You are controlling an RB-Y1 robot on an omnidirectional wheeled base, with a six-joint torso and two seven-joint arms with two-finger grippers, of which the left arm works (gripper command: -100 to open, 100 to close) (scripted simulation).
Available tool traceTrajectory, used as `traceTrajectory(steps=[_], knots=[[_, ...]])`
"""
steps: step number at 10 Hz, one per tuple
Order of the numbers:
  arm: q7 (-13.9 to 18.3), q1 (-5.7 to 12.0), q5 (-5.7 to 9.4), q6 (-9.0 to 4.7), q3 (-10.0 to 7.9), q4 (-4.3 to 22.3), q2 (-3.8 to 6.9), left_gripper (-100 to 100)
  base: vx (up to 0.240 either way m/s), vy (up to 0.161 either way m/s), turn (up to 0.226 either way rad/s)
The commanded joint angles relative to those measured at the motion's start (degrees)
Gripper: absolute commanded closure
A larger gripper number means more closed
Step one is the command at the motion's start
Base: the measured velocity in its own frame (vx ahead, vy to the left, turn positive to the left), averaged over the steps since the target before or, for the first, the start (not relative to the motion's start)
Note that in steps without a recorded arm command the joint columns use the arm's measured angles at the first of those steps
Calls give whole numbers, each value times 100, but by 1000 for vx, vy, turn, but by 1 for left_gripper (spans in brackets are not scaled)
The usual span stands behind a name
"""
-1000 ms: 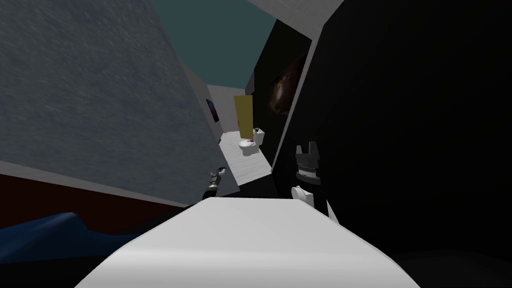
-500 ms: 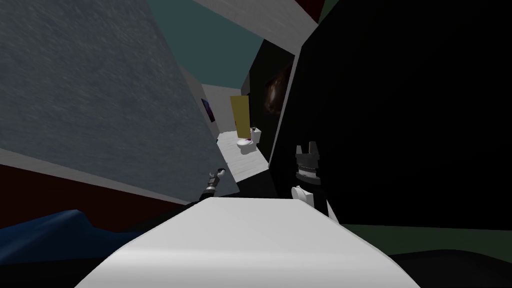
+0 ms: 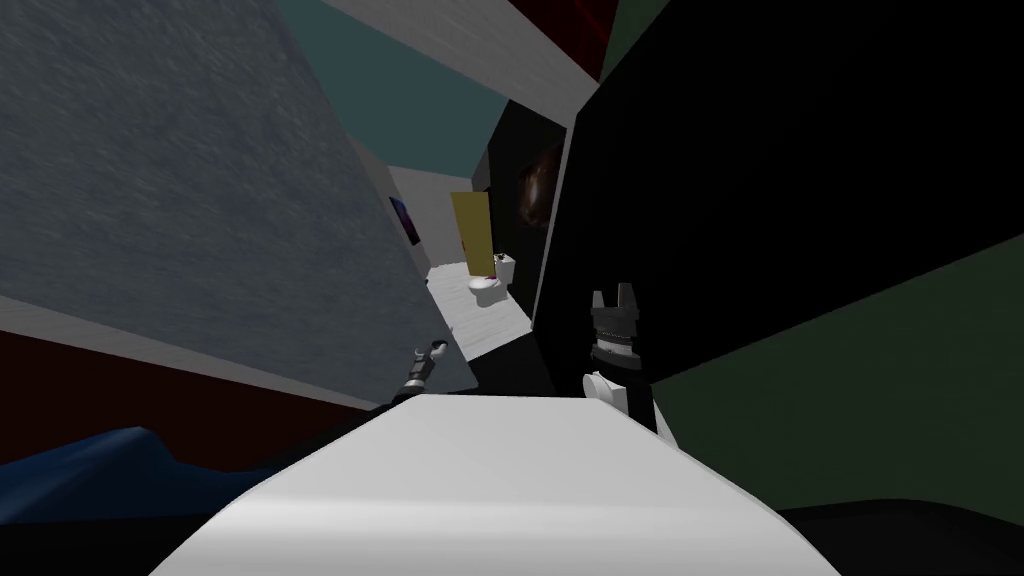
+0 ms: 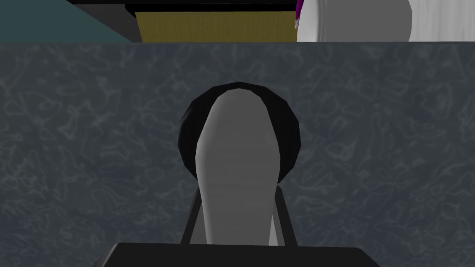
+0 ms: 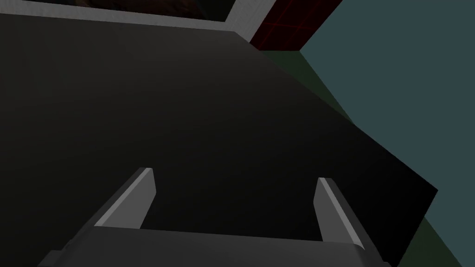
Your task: Pull the door open
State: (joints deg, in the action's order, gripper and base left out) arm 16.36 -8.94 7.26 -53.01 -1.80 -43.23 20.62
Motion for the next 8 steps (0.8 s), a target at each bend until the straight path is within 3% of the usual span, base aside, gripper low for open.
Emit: traceTrajectory(steps=[1, 4, 5, 6, 8], knots=[[118, -61, -26, -177, 68, 95, 80, 100, -223, 32, -156], [348, -256, -65, -470, 183, 142, 276, 100, -233, 26, -169], [289, -178, -53, -395, 150, 172, 241, 100, -113, 22, -39], [377, -306, -82, -589, 217, 224, 302, 100, -162, 44, -196], [462, -428, -107, -803, 276, 269, 378, 100, -230, 77, -193]])
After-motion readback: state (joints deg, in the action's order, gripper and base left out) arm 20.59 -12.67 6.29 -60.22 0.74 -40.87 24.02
